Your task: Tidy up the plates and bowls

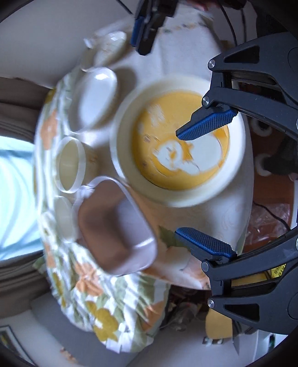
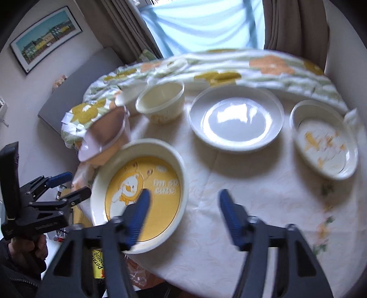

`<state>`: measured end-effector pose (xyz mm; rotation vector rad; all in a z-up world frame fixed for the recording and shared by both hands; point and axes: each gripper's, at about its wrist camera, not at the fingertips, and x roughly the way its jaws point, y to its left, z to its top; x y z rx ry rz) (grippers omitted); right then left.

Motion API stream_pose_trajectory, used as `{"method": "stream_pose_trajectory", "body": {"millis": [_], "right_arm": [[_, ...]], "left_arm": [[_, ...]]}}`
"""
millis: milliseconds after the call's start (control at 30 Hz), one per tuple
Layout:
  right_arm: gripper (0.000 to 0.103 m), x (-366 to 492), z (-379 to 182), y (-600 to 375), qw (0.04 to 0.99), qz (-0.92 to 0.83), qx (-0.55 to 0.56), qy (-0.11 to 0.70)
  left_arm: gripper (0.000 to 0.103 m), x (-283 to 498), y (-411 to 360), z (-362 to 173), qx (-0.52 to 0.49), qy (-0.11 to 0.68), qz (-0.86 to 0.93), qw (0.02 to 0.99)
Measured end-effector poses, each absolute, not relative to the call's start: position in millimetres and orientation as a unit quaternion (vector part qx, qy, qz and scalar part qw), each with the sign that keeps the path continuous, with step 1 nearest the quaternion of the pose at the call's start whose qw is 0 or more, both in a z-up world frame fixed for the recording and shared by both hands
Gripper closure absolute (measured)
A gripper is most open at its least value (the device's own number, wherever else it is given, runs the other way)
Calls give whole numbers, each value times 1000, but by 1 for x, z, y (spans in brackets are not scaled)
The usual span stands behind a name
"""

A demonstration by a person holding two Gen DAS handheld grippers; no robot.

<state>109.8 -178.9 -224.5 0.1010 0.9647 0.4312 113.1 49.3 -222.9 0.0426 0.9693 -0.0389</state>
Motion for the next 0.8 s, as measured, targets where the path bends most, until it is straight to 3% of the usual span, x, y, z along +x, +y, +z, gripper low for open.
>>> {"method": "stream_pose_trajectory", "body": {"millis": [33, 100, 233, 467, 800], "right_arm": [[4, 109, -214, -186, 866, 212, 49, 451], [0, 108, -190, -205, 873, 226, 46, 429], [0, 123, -158, -236, 877, 245, 18, 413], [0, 181, -130, -280, 871, 254, 5, 420], [0, 277, -179, -289, 832, 256, -5, 493]], "left_arm": [[13, 110, 41, -206, 16, 448, -11, 894], [0, 107, 24, -179, 11, 410, 2, 912], [0, 120, -15, -147, -6, 375, -21, 927], [0, 179, -55, -143, -71, 398, -39, 914], [4, 265, -59, -217, -120, 483, -87, 863]]}}
